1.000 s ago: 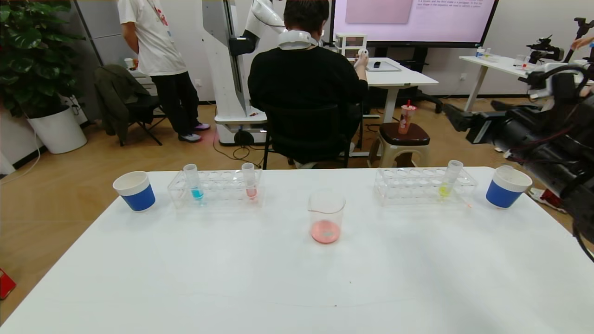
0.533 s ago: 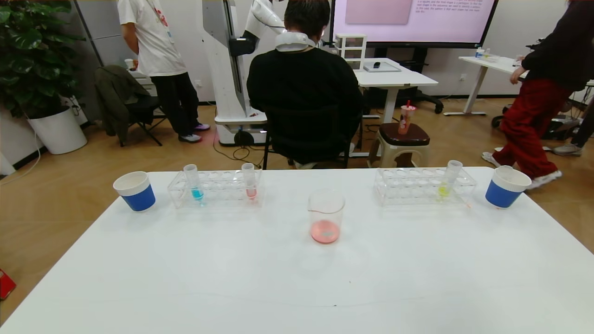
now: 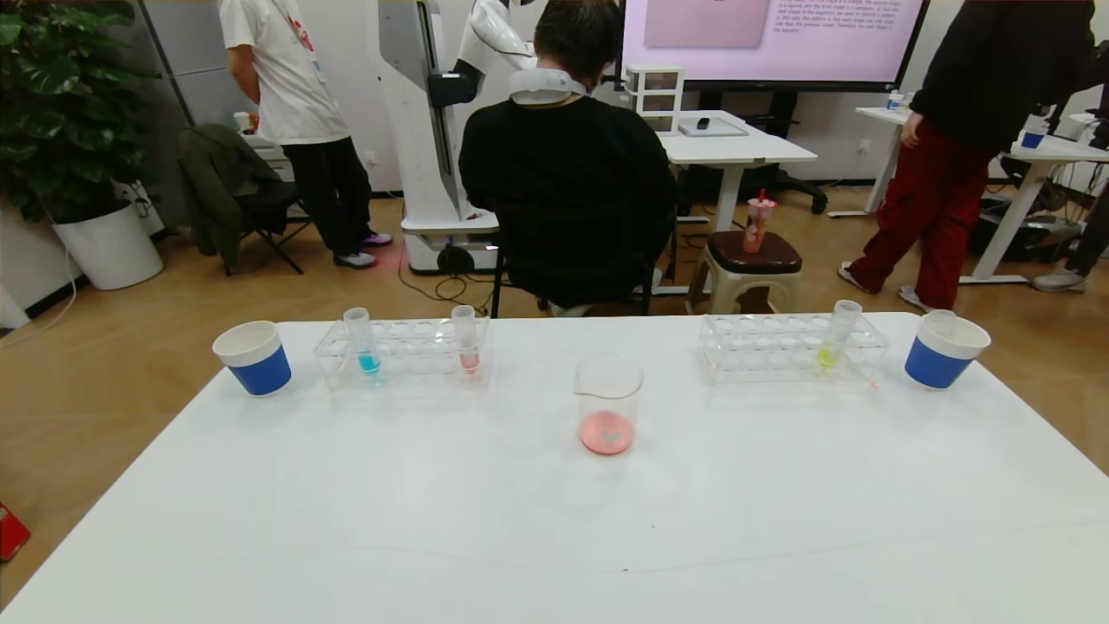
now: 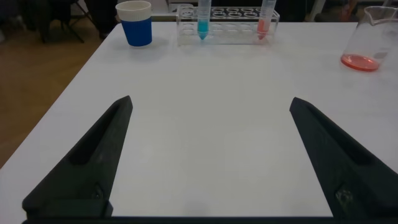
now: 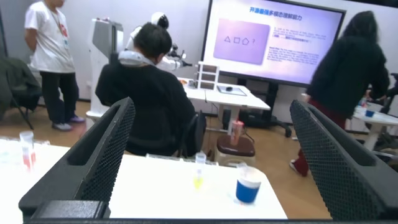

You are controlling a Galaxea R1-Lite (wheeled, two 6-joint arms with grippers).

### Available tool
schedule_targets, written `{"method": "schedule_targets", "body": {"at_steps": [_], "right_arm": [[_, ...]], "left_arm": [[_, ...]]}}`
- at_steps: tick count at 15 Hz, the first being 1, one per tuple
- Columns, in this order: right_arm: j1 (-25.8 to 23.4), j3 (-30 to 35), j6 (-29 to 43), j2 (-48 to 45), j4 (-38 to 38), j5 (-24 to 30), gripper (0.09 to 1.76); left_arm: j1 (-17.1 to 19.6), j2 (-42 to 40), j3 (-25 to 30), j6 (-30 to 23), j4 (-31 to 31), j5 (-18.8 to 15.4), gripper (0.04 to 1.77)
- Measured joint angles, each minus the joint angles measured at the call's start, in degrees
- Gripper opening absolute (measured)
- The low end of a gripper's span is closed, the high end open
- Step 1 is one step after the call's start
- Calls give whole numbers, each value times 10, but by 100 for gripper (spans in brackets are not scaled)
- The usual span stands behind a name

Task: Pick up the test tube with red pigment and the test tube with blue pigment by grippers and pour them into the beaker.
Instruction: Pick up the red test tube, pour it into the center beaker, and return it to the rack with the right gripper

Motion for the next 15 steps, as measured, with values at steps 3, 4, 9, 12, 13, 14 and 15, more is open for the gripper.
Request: {"method": "schedule_targets", "body": {"at_steps": [3,4,9,12,13,14,15], "right_arm": [[-19,13,-14,-127,134,15,174],[-22,24,-15,-157,175,16,174],[-29,161,-14,-220,118,9,174],[-29,244,-13,-226,114,19,174],[-29,266,-13,-226,122,20,174],[-29,287,-13,-227,148,17,174],[-28,296,-12,-227,178,15,174]], "left_arm": [[0,0,0,0,0,0,177],[0,0,0,0,0,0,177],[0,0,0,0,0,0,177],[0,0,0,0,0,0,177],[0,0,0,1,0,0,177],[0,0,0,4,0,-1,177],[0,0,0,4,0,-1,177]]}}
